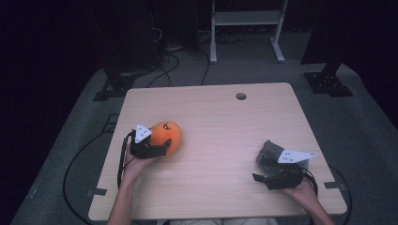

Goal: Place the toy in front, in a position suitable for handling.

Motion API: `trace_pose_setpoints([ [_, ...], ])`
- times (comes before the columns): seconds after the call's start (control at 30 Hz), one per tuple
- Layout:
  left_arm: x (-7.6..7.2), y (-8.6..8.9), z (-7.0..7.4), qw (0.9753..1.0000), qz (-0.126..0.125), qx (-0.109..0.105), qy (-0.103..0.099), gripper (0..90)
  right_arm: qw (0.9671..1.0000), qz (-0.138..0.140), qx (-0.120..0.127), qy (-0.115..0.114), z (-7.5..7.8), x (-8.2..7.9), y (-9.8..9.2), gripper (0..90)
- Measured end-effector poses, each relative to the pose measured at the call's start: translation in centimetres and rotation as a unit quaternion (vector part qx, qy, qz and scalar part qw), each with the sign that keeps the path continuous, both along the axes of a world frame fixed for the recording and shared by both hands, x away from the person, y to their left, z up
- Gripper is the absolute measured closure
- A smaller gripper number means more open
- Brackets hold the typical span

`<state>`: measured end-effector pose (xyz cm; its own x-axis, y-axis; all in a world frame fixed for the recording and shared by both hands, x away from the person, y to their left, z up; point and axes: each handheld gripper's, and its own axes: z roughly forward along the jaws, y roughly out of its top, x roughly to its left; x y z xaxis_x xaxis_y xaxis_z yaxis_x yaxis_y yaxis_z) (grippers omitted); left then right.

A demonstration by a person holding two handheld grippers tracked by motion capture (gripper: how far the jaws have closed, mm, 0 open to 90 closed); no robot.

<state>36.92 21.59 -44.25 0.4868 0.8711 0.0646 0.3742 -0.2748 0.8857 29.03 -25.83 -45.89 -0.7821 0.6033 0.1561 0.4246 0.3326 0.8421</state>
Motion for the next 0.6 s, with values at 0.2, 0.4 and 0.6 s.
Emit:
trace_pose_setpoints([
  [0.2, -0.2, -0.3, -0.48, 0.9998, 0.004, 0.012, -0.017, 8.6, 1.0, -0.001, 0.002, -0.004, 0.15, -0.13, -0.05, 22.0],
  [0.4, -0.35, -0.35, -0.51, 0.9997, 0.009, 0.015, -0.015, 14.4, 1.0, 0.0, 0.001, -0.004, 0.17, -0.19, 0.03, 21.9],
  [0.6, -0.45, -0.38, -0.47, 0.9996, 0.013, 0.017, -0.019, 23.7, 1.0, 0.002, -0.001, -0.005, 0.11, -0.18, 0.12, 22.0],
])
